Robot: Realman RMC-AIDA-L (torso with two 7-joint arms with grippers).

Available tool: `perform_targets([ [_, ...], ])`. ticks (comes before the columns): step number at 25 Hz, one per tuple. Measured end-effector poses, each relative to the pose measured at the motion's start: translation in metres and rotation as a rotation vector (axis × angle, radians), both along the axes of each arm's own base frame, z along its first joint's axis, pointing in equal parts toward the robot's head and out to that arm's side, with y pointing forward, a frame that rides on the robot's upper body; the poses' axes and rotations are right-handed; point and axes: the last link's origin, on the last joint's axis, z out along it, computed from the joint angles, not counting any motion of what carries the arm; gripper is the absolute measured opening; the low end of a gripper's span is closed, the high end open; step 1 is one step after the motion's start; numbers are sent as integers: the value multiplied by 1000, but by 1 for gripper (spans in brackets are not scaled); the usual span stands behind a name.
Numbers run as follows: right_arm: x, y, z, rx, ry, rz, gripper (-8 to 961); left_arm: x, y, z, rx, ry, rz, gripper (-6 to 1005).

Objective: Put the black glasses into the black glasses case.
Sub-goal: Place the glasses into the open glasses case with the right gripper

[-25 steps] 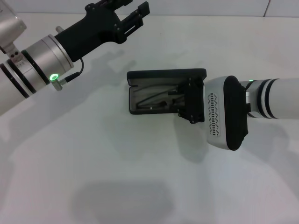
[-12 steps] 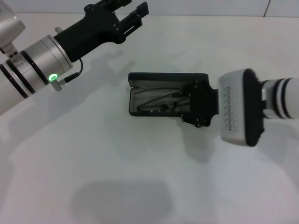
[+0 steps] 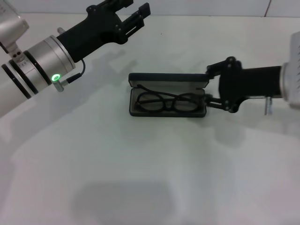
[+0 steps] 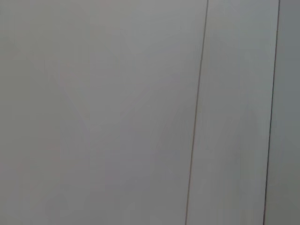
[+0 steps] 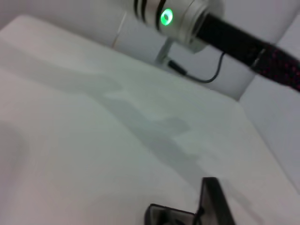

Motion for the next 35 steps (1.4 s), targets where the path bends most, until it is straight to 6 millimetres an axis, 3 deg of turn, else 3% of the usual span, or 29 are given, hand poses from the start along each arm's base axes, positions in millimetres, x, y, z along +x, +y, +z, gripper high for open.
perform_targets([
  [6, 5, -6, 18, -74, 71, -47, 393, 0, -1, -2, -3, 0, -2, 564],
  [13, -6, -1, 41, -225, 149, -185, 393, 8, -2, -7, -17, -12, -19, 564],
  [19, -18, 16, 26, -367, 101, -316, 393, 6, -3, -8, -21, -9, -13, 564],
  [24, -19, 12, 30, -369, 104, -307, 393, 1, -1, -16, -54, 34, 22, 563],
  [27, -8, 2, 46, -354, 134, -309, 393, 0, 3, -23, -101, 74, 57, 563],
  [32, 34, -17, 91, -235, 311, -344, 392, -1, 9, -34, -174, 159, 99, 563],
  [35, 60, -28, 104, -136, 441, -365, 396, 3, 13, -41, -210, 217, 103, 564],
])
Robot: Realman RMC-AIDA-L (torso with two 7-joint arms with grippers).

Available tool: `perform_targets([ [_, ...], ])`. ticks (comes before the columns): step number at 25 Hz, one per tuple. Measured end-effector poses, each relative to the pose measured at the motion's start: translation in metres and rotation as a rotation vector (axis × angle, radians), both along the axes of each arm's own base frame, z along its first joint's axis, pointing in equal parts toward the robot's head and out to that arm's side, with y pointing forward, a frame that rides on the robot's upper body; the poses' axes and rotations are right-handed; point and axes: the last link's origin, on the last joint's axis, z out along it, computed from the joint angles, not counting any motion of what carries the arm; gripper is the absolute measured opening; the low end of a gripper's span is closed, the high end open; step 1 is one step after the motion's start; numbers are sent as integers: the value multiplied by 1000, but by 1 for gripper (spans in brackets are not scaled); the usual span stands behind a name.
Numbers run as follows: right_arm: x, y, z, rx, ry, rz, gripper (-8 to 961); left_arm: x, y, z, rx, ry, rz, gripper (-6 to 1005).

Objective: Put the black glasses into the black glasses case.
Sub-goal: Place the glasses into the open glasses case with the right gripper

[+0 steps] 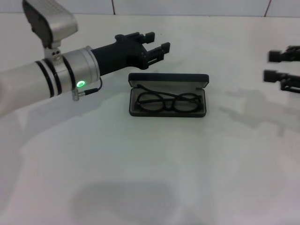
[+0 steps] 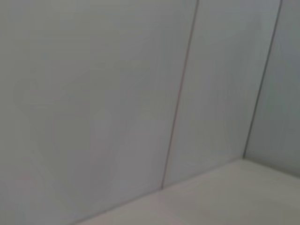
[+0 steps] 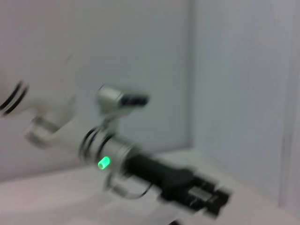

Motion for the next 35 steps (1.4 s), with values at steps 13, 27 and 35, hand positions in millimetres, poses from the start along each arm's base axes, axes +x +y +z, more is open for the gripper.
perform_targets([
  [13, 21, -16, -5, 71, 51, -14, 736, 7, 7, -17, -80, 131, 13, 564],
  [27, 22, -17, -6, 73, 43, 1, 740, -5, -3, -27, -106, 222, -19, 563],
  [35, 21, -16, -7, 73, 42, -1, 742, -11, -13, -34, -116, 238, -48, 573],
])
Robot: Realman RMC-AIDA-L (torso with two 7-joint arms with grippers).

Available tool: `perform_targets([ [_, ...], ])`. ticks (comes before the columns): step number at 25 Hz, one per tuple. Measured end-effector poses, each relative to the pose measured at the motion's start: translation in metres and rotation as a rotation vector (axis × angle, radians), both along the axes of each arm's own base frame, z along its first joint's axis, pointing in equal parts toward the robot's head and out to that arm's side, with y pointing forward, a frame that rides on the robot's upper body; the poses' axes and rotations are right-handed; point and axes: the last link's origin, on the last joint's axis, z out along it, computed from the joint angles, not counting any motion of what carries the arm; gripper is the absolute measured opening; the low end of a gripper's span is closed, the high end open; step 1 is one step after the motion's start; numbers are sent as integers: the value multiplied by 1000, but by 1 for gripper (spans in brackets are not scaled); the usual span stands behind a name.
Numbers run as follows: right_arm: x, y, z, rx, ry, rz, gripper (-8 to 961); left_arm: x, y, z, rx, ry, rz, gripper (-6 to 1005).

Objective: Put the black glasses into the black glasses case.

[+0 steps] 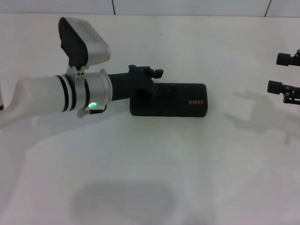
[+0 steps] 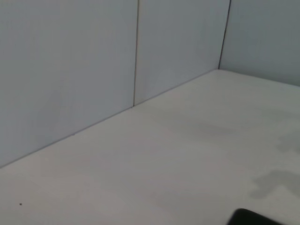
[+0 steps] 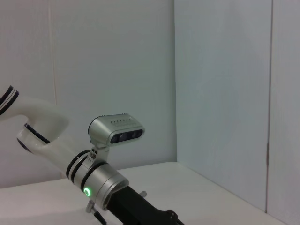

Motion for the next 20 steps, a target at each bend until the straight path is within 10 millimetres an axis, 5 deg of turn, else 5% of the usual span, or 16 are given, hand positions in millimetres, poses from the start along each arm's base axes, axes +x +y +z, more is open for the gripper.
perform_targets([
  [11, -2, -1, -5, 2, 8, 26, 744, 11, -11, 4, -18, -99, -95, 611],
  [20, -20, 1, -40, -21, 104, 196, 746, 13, -51, 61, -65, -395, -321, 642],
])
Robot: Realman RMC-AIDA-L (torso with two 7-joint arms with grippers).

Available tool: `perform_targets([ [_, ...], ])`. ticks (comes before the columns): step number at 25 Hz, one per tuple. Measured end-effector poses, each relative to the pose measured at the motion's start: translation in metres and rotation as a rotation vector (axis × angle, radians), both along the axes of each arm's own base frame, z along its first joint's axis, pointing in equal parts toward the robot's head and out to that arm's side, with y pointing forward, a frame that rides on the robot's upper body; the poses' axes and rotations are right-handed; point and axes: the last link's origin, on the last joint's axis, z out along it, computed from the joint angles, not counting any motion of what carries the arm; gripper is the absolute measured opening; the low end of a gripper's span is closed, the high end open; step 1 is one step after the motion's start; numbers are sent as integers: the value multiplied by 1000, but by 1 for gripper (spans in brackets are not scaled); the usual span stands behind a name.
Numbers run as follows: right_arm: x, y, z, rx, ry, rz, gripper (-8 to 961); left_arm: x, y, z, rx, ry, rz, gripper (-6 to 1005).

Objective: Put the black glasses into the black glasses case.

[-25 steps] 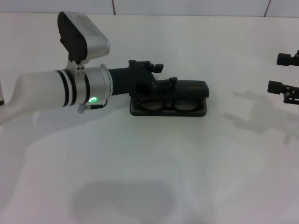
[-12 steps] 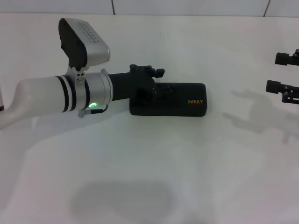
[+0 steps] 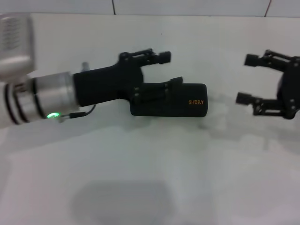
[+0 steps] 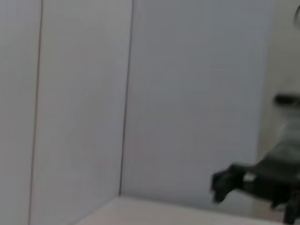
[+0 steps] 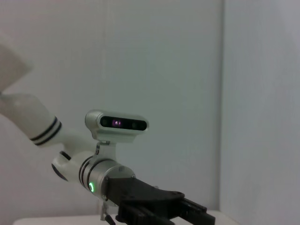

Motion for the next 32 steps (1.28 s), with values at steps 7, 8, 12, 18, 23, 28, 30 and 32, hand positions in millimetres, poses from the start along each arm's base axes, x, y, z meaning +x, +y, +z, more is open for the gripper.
perform_targets([
  [7, -12, 3, -17, -40, -40, 78, 839, -20, -35, 20, 83, -117, -78, 706],
  [8, -14, 4, -18, -39, -40, 85, 862, -23, -38, 21, 88, -123, -79, 750],
  [12, -17, 5, -21, -52, -38, 95, 885, -30, -47, 22, 81, -122, -73, 882],
  [18, -19, 4, -27, -58, -50, 128, 885, -34, -54, 18, 53, -104, -77, 881],
  [23, -17, 3, -29, -58, -52, 126, 885, -35, -57, 17, 49, -105, -76, 881],
  [28, -15, 0, -30, -60, -48, 121, 885, -35, -57, 16, 47, -105, -76, 881],
  [30, -15, 0, -30, -59, -48, 119, 885, -35, -58, 16, 46, -106, -76, 881],
  [32, -14, 0, -30, -59, -47, 118, 885, -35, -59, 15, 44, -108, -75, 881],
])
